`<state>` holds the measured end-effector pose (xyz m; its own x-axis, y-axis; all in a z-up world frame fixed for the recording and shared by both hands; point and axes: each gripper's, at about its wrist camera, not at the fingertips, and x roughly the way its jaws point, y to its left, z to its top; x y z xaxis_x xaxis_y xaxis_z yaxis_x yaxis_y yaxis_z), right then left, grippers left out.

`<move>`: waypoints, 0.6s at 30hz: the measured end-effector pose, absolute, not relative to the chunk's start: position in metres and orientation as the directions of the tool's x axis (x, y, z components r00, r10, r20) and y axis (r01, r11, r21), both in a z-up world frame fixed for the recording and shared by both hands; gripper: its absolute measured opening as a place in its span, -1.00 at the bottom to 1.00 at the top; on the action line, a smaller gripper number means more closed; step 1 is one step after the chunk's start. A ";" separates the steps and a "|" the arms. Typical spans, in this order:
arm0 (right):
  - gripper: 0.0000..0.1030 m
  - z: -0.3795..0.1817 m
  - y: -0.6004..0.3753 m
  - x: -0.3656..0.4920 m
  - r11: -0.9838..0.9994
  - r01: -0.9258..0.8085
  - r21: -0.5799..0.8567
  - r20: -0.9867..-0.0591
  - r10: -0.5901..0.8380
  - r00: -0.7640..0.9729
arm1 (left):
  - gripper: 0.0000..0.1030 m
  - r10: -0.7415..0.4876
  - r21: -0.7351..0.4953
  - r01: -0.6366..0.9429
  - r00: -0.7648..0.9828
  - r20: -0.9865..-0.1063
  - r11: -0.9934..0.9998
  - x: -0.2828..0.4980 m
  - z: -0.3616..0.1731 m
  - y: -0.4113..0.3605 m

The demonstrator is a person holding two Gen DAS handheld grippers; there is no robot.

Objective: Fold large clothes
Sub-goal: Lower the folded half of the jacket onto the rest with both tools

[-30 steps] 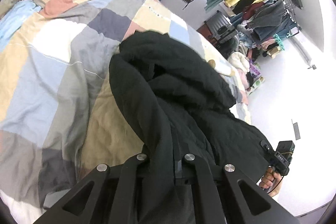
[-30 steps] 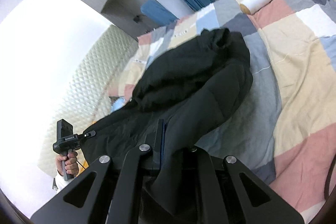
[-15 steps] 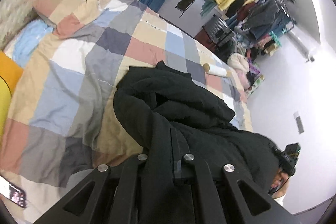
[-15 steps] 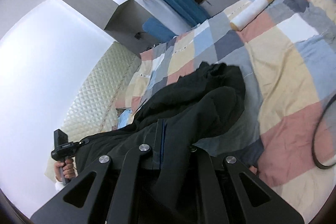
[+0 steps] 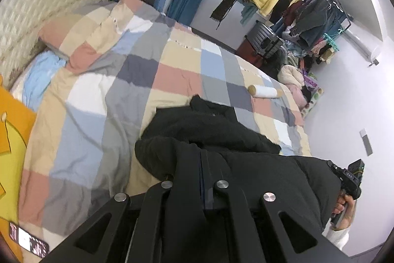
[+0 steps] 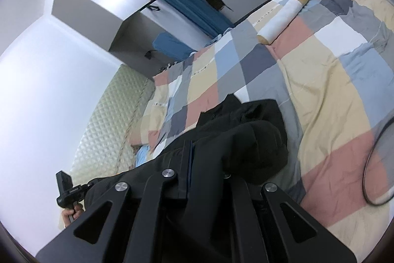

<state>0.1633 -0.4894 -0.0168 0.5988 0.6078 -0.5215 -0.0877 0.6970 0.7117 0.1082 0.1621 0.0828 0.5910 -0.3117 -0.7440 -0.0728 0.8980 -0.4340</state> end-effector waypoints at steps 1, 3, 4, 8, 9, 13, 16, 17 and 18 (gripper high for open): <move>-0.87 -0.017 -0.488 0.173 0.705 -0.080 0.704 -0.531 0.598 0.601 | -0.90 -0.301 -0.422 -0.074 0.592 -0.748 0.904 0.117 0.083 0.161; -0.87 -0.017 -0.485 0.192 0.730 -0.069 0.680 -0.554 0.574 0.603 | -0.89 -0.277 -0.400 -0.082 0.595 -0.754 0.913 0.141 0.084 0.159; -0.87 -0.018 -0.483 0.203 0.743 -0.059 0.667 -0.568 0.558 0.605 | -0.89 -0.265 -0.391 -0.089 0.597 -0.757 0.916 0.152 0.083 0.158; -0.87 -0.020 -0.477 0.242 0.783 -0.038 0.621 -0.603 0.508 0.616 | -0.89 -0.211 -0.343 -0.111 0.606 -0.767 0.933 0.198 0.079 0.155; -0.87 -0.021 -0.475 0.252 0.794 -0.035 0.606 -0.610 0.493 0.621 | -0.89 -0.195 -0.329 -0.117 0.606 -0.771 0.937 0.209 0.077 0.154; -0.87 -0.030 -0.467 0.288 0.826 -0.025 0.563 -0.629 0.448 0.635 | -0.89 -0.127 -0.259 -0.132 0.609 -0.783 0.957 0.249 0.066 0.148; -0.87 -0.039 -0.456 0.318 0.869 -0.028 0.494 -0.660 0.396 0.639 | -0.88 -0.074 -0.198 -0.140 0.609 -0.790 0.970 0.284 0.052 0.143; -0.87 -0.043 -0.454 0.324 0.880 -0.029 0.474 -0.667 0.381 0.640 | -0.88 -0.058 -0.184 -0.147 0.608 -0.792 0.972 0.297 0.045 0.142; -0.87 -0.047 -0.451 0.335 0.891 -0.028 0.454 -0.676 0.364 0.641 | -0.88 -0.047 -0.176 -0.153 0.608 -0.793 0.972 0.306 0.040 0.142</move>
<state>0.3349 -0.4507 -0.0471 0.6412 0.3641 -0.6755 -0.0276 0.8906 0.4539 0.3065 0.1417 0.0401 0.6078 -0.0474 -0.7926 -0.1531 0.9725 -0.1755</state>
